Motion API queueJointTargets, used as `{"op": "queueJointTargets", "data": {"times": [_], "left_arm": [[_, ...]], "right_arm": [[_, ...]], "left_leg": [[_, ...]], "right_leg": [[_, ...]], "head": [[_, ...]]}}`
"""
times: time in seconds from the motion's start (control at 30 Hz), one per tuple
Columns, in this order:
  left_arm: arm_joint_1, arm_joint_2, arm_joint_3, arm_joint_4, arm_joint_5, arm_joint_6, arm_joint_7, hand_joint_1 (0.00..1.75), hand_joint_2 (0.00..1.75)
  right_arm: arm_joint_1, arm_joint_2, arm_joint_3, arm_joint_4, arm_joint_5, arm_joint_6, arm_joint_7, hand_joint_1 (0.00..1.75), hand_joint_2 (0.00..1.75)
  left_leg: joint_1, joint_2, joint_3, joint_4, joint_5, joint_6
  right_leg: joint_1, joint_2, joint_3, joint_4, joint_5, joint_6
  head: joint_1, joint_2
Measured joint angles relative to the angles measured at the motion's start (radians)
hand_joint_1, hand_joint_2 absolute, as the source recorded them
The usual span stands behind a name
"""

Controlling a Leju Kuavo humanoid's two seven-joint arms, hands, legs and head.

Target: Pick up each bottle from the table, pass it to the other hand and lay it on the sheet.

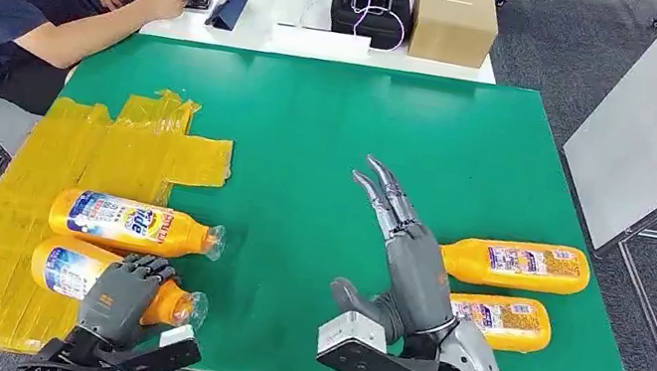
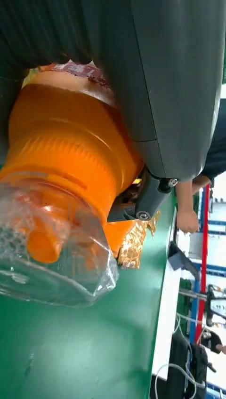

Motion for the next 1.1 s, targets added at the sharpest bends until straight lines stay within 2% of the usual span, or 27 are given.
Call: {"op": "queueJointTargets", "data": {"times": [0.23, 0.27, 0.4, 0.47, 0.77, 0.93, 1.1], "left_arm": [[-0.001, 0.001, -0.001, 0.002, 0.0, 0.0, 0.0, 1.75, 1.75], [-0.003, 0.002, -0.002, 0.005, 0.0, 0.001, 0.0, 0.0, 0.0], [-0.025, 0.025, -0.024, 0.049, 0.0, 0.002, 0.001, 0.0, 0.0], [-0.034, 0.041, -0.039, 0.085, 0.097, -0.031, 0.014, 0.0, 0.0], [-0.033, 0.04, -0.019, 0.07, 0.168, -0.048, 0.012, 0.0, 0.0], [-0.026, 0.027, 0.011, 0.044, 0.21, -0.047, -0.007, 0.0, 0.0], [-0.003, -0.028, 0.087, -0.081, 0.403, -0.075, -0.085, 0.0, 0.0]], "right_arm": [[0.0, -0.001, 0.0, 0.0, -0.002, 0.001, 0.0, 0.0, 0.0], [0.0, -0.002, -0.002, 0.0, -0.003, 0.002, 0.0, 0.0, 0.0], [-0.002, -0.022, -0.02, -0.005, -0.018, 0.008, 0.0, 0.0, 0.0], [-0.006, -0.056, -0.041, -0.005, -0.038, 0.041, 0.015, 0.0, 0.0], [0.03, -0.09, -0.058, -0.003, -0.01, 0.048, 0.021, 0.0, 0.0], [0.054, -0.097, -0.058, -0.002, 0.0, 0.058, 0.022, 0.0, 0.0], [0.131, -0.11, -0.06, -0.017, 0.055, 0.047, 0.016, 0.0, 0.0]], "left_leg": [[0.0, 0.0, 0.0, 0.0, 0.0, 0.0], [0.0, 0.0, 0.0, 0.0, 0.0, 0.0], [0.0, 0.0, 0.003, 0.0, 0.0, 0.0], [0.0, 0.0, 0.004, 0.0, 0.0, 0.0], [0.0, 0.0, 0.003, 0.0, 0.0, 0.0], [0.0, 0.0, 0.002, 0.0, 0.0, 0.0], [0.0, 0.0, 0.0, 0.0, 0.0, 0.0]], "right_leg": [[0.0, 0.0, 0.0, 0.0, 0.0, 0.0], [0.0, 0.0, 0.0, 0.0, 0.0, 0.0], [0.0, 0.0, 0.003, 0.0, 0.0, 0.0], [0.0, 0.0, 0.004, 0.0, 0.0, 0.0], [0.0, 0.0, 0.002, 0.0, 0.0, 0.0], [0.0, 0.0, 0.001, 0.0, 0.0, 0.0], [0.0, 0.0, 0.0, 0.0, 0.0, 0.0]], "head": [[0.0, 0.0], [0.0, 0.0], [0.0, 0.0], [0.0, 0.0], [0.0, 0.0], [0.0, 0.0], [0.0, 0.0]]}}
